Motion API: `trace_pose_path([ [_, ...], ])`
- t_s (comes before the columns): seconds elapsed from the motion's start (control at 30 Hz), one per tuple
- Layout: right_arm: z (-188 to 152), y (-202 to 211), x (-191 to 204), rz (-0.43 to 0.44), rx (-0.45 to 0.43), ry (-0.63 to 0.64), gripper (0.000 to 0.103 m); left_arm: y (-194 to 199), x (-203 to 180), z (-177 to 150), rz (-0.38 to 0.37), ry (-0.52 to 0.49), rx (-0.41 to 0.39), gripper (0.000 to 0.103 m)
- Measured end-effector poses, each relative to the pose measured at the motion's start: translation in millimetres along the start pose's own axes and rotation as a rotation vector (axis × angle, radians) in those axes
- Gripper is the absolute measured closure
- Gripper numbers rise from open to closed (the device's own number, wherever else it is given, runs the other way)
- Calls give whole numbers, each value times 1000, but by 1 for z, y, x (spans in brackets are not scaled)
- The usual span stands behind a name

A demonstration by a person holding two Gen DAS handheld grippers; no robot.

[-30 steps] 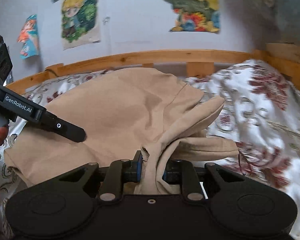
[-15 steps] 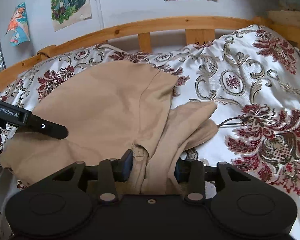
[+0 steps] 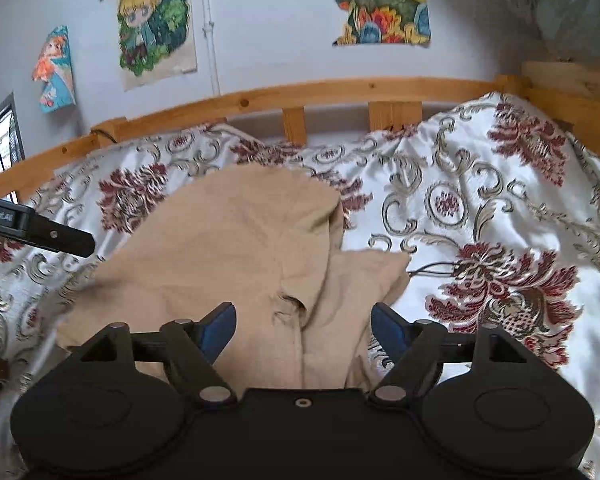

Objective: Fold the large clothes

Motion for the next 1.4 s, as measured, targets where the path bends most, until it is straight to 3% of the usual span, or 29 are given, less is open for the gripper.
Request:
trace_pose_path([
  [0.3,9,90,25,-7,-136,-15,2,89,-3,-17,46,42,-138,1],
  [0.47,-7,136,18,-47,-190,-85,1,112,-5,-42,100,33,-210,1],
  [0.6,-27,155,8,-92,-184,-109,1,114,-8,-66,145,18,-220,1],
  [0.8,-49,169,-14,-104,-228,-227,1,101,-9,-83,155,31,-193,1],
  [1.4,-62,149,-1,-86,-164,-163,1,88,-18,-91,128,11,-170,1],
])
Point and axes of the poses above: each gripper's, at about its wrist camera, not at the fingertips, and y roughly against the way its jaws point, x to its left, z to its top, the point moved 9 cm from there along -y, roughly the way its jaws point, and after that the axes turned 10 degrees about x, right-handed, at the moved point
